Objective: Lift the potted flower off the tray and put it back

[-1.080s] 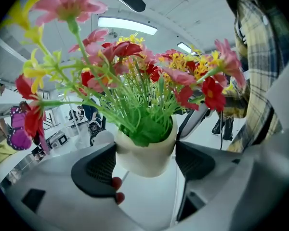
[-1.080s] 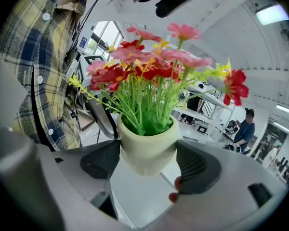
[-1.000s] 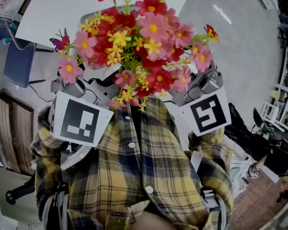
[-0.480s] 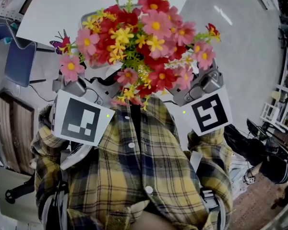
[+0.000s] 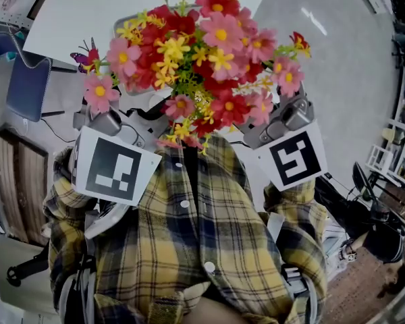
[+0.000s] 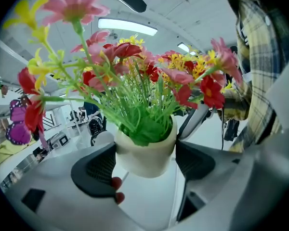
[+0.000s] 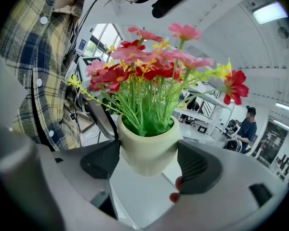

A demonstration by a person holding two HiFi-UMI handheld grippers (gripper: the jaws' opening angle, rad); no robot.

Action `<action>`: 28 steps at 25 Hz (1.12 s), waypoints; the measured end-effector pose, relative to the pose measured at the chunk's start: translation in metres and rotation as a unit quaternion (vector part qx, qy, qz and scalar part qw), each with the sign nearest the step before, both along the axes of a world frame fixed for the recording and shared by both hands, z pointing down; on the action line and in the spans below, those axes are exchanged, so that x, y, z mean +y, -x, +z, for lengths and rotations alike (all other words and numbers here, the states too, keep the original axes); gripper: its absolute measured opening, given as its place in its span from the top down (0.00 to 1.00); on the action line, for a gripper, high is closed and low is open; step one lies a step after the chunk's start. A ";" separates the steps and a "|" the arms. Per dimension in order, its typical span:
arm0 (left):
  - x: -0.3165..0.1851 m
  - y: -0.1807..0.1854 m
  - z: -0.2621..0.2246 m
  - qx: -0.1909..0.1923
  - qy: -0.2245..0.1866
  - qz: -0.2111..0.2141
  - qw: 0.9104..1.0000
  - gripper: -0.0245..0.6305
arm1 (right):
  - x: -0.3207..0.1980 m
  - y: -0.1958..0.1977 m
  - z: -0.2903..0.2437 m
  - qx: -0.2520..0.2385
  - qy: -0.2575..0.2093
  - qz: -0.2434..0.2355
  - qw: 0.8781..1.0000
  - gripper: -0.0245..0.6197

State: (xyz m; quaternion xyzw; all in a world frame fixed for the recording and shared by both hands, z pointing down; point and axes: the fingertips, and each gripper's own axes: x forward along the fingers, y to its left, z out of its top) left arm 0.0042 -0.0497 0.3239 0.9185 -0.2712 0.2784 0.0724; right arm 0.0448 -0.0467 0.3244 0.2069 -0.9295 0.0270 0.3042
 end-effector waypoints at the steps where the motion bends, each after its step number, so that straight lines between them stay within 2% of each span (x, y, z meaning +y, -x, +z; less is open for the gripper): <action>1: 0.000 0.000 0.000 0.000 0.000 0.000 1.000 0.39 | 0.000 0.000 0.000 0.002 0.000 0.000 1.000 0.42; 28: 0.000 0.000 0.000 0.000 -0.004 -0.004 1.000 0.39 | -0.002 0.000 -0.001 -0.019 -0.008 0.013 1.000 0.40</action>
